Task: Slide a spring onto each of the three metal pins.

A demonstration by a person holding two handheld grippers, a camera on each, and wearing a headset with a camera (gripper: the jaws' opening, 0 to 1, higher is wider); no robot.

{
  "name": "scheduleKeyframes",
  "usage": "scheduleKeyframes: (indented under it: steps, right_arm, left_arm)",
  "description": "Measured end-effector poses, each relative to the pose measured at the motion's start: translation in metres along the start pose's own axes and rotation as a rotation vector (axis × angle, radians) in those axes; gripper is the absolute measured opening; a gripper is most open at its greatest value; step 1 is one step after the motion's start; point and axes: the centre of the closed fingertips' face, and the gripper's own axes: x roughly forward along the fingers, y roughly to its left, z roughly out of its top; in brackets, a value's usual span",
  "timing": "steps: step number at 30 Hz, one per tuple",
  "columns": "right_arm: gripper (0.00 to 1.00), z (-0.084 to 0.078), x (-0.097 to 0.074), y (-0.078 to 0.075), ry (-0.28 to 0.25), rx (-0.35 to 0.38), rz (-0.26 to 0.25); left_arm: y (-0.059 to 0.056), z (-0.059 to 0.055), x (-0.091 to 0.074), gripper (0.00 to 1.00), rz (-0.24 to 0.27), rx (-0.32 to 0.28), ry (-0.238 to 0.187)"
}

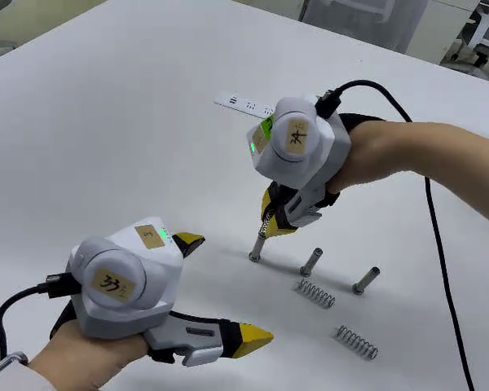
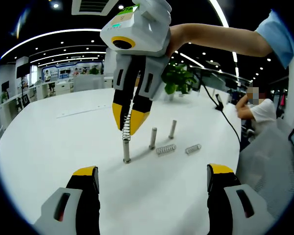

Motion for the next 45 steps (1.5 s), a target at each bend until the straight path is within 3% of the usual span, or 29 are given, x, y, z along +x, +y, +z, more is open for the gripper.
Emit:
scheduleKeyframes:
  steps: [14, 29, 45]
  right_arm:
    - [0.13, -0.005, 0.009, -0.004, 0.028, -0.012, 0.016]
    - [0.13, -0.001, 0.023, 0.0, 0.049, -0.028, 0.035]
    - [0.13, -0.008, 0.036, 0.002, 0.081, -0.034, 0.053]
  left_arm:
    - [0.001, -0.003, 0.0, 0.92, -0.005, -0.005, 0.003]
    - [-0.001, -0.004, 0.001, 0.91, -0.012, -0.013, 0.007]
    - [0.0, -0.007, 0.002, 0.91, -0.02, -0.022, 0.012]
